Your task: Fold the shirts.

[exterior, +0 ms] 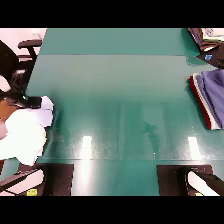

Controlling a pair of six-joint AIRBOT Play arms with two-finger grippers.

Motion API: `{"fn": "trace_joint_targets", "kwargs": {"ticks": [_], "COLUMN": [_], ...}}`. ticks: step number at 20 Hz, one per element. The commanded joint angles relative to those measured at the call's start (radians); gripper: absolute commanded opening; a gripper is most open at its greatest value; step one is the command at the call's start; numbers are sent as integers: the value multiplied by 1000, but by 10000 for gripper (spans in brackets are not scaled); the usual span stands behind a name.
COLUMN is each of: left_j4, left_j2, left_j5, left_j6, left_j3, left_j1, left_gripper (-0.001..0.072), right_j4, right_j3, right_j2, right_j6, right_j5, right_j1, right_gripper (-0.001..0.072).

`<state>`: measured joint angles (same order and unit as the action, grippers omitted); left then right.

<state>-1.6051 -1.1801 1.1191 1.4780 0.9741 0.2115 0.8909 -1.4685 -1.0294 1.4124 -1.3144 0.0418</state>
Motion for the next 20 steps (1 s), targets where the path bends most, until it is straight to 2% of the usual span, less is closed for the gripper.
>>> {"fn": "trace_joint_targets", "kwargs": {"ticks": [1, 2, 6, 9, 14, 17, 20], "left_j4": [-11, -11, 39, 99, 101, 101, 102], "left_j2": [5, 15, 130, 261, 306, 254, 96], "left_j5": [-53, -40, 12, 47, 58, 19, 10], "left_j6": [14, 14, 14, 14, 14, 15, 15], "left_j3": [-98, -83, 125, 381, 700, 713, 713], "left_j1": [16, 16, 5, -78, -440, -661, -865], "left_gripper": [136, 24, 24, 23, 23, 22, 23], "right_j4": [-1, -1, -10, -9, -6, 3, 1], "right_j3": [0, 0, -16, -93, -232, -295, -340], "right_j2": [1, 1, 1, 1, 1, 1, 1], "right_j6": [0, 0, 1, 1, 1, 0, 0], "right_j5": [6, 6, 32, 33, 33, 33, 32], "right_j1": [-1, -1, -1, -1, -1, 0, 22], "right_gripper": [16, 16, 16, 16, 16, 16, 16]}}
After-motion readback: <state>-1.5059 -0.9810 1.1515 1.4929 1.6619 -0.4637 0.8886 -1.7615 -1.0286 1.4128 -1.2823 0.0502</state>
